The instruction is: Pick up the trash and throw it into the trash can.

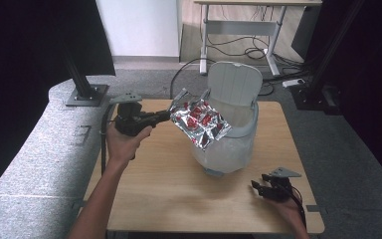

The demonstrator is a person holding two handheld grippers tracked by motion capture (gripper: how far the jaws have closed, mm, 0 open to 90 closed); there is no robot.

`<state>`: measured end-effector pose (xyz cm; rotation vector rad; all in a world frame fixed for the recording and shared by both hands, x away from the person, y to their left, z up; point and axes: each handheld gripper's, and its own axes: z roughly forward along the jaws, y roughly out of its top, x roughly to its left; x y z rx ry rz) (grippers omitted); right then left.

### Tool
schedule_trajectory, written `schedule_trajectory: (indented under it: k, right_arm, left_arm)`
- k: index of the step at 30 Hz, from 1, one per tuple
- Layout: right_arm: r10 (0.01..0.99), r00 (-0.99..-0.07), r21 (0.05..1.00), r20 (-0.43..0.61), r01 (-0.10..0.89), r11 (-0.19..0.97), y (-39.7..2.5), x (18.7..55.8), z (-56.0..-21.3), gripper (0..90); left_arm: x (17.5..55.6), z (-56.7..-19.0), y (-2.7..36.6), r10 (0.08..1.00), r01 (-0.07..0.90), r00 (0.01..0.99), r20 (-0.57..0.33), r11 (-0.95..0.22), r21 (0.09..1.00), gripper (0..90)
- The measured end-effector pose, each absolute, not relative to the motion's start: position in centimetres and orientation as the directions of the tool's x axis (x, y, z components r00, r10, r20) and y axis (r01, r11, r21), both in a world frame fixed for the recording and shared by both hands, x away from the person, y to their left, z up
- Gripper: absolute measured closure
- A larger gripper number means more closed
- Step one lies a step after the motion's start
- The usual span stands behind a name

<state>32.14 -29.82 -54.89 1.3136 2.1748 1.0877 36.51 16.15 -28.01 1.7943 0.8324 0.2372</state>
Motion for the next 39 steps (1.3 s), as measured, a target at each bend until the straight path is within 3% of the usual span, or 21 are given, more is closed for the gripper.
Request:
schedule_trajectory:
  k: [39]
  right_arm:
    - [0.867,-0.493,0.764,0.071,0.586,0.27,-30.1,32.2,-55.1,41.5]
  left_arm:
    - [40.0,-26.8,13.3,0.641,0.418,0.731,-0.232,-0.152,0.896,89.8]
